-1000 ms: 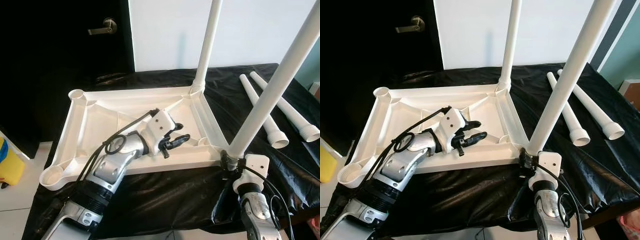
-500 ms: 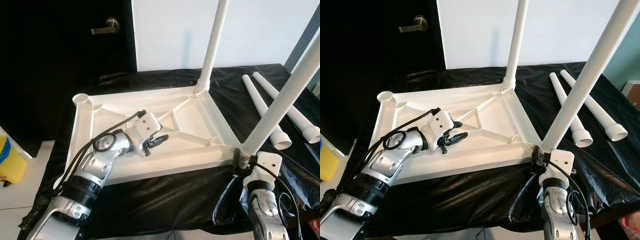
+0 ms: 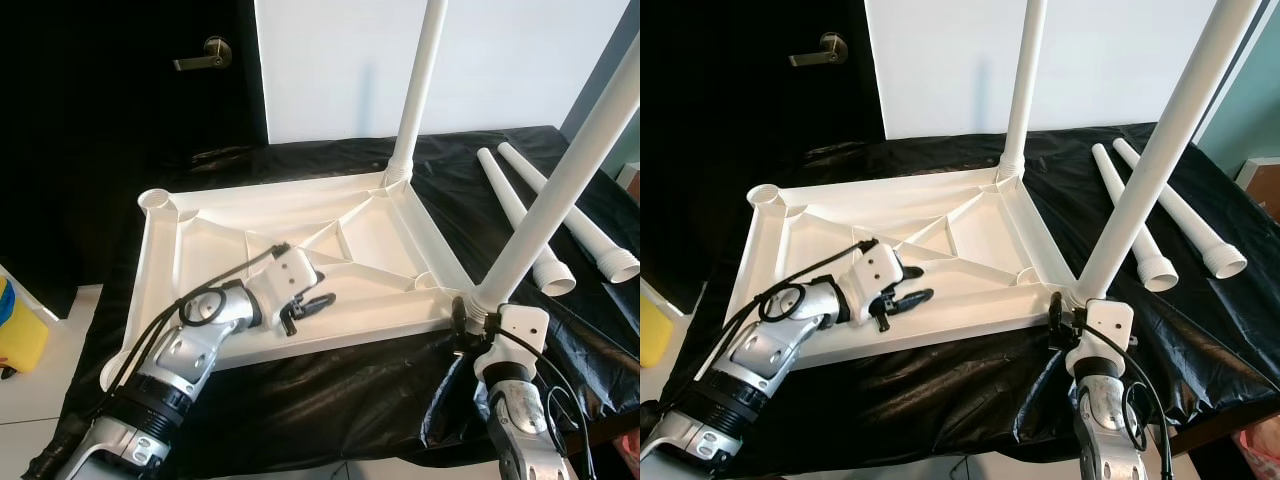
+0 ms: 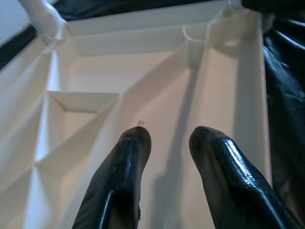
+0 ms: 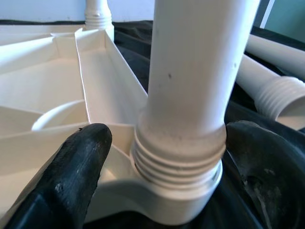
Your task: Building children table
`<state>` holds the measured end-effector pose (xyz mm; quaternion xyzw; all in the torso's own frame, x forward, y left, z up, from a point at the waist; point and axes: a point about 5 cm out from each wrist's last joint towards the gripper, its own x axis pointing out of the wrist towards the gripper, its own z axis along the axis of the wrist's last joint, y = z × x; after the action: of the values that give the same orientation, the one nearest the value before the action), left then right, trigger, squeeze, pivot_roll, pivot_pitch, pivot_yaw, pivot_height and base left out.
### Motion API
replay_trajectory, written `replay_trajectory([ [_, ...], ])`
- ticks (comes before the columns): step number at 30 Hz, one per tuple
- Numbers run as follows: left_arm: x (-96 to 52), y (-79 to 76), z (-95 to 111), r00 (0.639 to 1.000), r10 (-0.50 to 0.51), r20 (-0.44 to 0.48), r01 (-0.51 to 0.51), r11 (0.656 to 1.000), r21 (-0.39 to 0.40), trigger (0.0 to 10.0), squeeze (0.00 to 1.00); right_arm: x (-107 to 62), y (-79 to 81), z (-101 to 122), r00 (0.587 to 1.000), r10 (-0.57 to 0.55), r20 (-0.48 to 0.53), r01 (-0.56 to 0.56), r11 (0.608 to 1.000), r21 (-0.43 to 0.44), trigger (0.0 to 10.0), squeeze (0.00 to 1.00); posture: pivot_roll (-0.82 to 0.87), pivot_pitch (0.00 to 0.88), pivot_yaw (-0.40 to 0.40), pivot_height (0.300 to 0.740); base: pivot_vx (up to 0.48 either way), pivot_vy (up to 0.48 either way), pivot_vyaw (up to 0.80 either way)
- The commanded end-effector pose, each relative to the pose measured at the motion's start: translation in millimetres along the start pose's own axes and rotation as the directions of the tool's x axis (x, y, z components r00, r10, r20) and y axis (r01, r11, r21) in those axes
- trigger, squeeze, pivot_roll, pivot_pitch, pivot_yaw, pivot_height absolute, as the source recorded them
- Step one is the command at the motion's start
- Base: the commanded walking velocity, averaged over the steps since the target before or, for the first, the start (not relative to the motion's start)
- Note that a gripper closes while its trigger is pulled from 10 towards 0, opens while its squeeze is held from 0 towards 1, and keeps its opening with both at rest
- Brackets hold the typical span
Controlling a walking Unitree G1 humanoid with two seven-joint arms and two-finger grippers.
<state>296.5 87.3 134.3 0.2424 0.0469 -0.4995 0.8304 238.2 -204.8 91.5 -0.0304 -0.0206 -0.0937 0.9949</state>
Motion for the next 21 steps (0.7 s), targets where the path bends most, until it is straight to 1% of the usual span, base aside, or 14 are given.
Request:
replay_trajectory([
  [1,-1.4,-6.1,-4.3,0.995,-0.093,-0.028,0.093,0.996,0.002,10.0,0.00,1.2,0.2,1.9,1.000,0.009,0.012,-0.009,1.000,0.001,10.0,0.00,-0.04,0.000,-0.007,0.740,0.000,0.000,0.00],
  [4,4.7,-3.6,-10.8,0.997,-0.044,-0.067,0.045,0.999,0.014,10.0,0.00,3.5,1.7,3.4,1.000,0.012,0.018,-0.012,1.000,0.005,10.0,0.00,-0.04,0.000,-0.006,0.740,0.000,0.000,0.00],
  [5,4.7,-3.6,-10.8,0.997,-0.044,-0.067,0.045,0.999,0.014,10.0,0.00,3.5,1.7,3.4,1.000,0.012,0.018,-0.012,1.000,0.005,10.0,0.00,-0.04,0.000,-0.006,0.740,0.000,0.000,0.00],
  [7,7.5,0.6,-13.1,0.997,0.001,-0.083,0.001,1.000,0.020,10.0,0.00,4.5,2.5,4.0,1.000,0.012,0.021,-0.012,1.000,0.007,10.0,0.00,-0.04,0.000,-0.006,0.740,0.000,0.000,0.00],
  [13,9.1,5.1,-15.4,0.994,0.036,-0.104,-0.036,0.999,0.006,10.0,0.00,5.0,3.2,4.5,1.000,0.012,0.024,-0.012,1.000,0.009,10.0,0.00,-0.04,0.000,-0.004,0.740,0.000,0.000,0.00],
  [15,9.2,10.0,-24.9,0.981,0.068,-0.182,-0.069,0.998,0.001,10.0,0.00,6.0,3.1,5.2,1.000,0.007,0.028,-0.008,1.000,0.011,10.0,0.00,-0.05,0.000,0.001,0.740,0.000,0.000,0.00],
  [16,9.2,10.0,-24.9,0.981,0.068,-0.182,-0.069,0.998,0.001,10.0,0.00,6.0,3.1,5.2,1.000,0.007,0.028,-0.008,1.000,0.011,10.0,0.00,-0.05,0.000,0.001,0.740,0.000,0.000,0.00],
  [18,8.0,10.6,-32.2,0.969,0.066,-0.239,-0.070,0.998,-0.006,10.0,0.00,6.6,2.7,5.4,1.000,0.004,0.030,-0.004,1.000,0.010,10.0,0.00,-0.04,0.000,0.002,0.740,0.000,0.000,0.00],
  [19,8.0,10.6,-32.2,0.969,0.066,-0.239,-0.070,0.998,-0.006,10.0,0.00,6.6,2.7,5.4,1.000,0.004,0.030,-0.004,1.000,0.010,10.0,0.00,-0.04,0.000,0.002,0.740,0.000,0.000,0.00],
  [20,7.0,9.7,-36.8,0.960,0.060,-0.272,-0.061,0.998,0.003,10.0,0.00,6.9,2.3,5.3,1.000,0.001,0.030,-0.002,1.000,0.010,10.0,0.00,-0.04,0.000,0.003,0.740,0.000,0.000,0.00],
  [21,7.0,9.7,-36.8,0.960,0.060,-0.272,-0.061,0.998,0.003,10.0,0.00,6.9,2.3,5.3,1.000,0.001,0.030,-0.002,1.000,0.010,10.0,0.00,-0.04,0.000,0.003,0.740,0.000,0.000,0.00],
])
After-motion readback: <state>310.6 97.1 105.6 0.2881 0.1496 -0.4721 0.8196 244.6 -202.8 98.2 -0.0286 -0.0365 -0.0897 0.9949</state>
